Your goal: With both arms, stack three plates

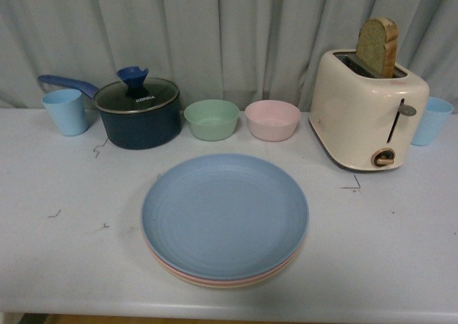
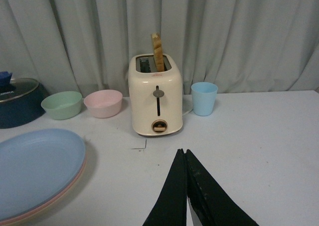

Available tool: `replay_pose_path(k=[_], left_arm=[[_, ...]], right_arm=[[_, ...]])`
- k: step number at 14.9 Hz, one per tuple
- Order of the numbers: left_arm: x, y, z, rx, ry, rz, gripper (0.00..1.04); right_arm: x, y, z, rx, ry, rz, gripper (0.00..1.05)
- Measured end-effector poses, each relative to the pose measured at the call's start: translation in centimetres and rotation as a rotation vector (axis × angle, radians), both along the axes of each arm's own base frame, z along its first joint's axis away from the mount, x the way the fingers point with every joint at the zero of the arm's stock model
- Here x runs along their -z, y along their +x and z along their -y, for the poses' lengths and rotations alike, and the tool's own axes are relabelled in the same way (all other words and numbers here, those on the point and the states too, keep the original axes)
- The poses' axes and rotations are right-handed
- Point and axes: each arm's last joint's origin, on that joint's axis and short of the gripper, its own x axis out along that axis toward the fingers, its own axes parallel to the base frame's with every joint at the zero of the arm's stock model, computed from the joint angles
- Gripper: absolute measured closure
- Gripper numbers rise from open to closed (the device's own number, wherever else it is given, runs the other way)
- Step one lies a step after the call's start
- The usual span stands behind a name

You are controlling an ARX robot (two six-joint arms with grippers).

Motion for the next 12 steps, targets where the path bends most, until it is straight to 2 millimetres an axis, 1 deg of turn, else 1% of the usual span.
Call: replay_pose_path(k=[3,6,9,11,12], left_arm=[[0.0,0.0,0.0,0.001,0.0,0.0,0.07],[0.0,0.0,0.0,0.0,0.0,0.0,0.07],[0.0,0.0,0.0,0.0,0.0,0.0,0.07],[0.0,0.0,0.0,0.0,0.0,0.0,0.07],[0.0,0.0,0.0,0.0,0.0,0.0,0.07]], right_arm=[[-0.07,0.0,0.0,0.0,-0.001,0.008,1.03],[-0.08,0.0,0.0,0.0,-0.001,0.008,0.84],[-0.08,0.0,0.0,0.0,-0.001,0.008,0.57],[-0.08,0.0,0.0,0.0,-0.001,0.008,0.42],[-0.07,0.0,0.0,0.0,-0.001,0.008,0.37]])
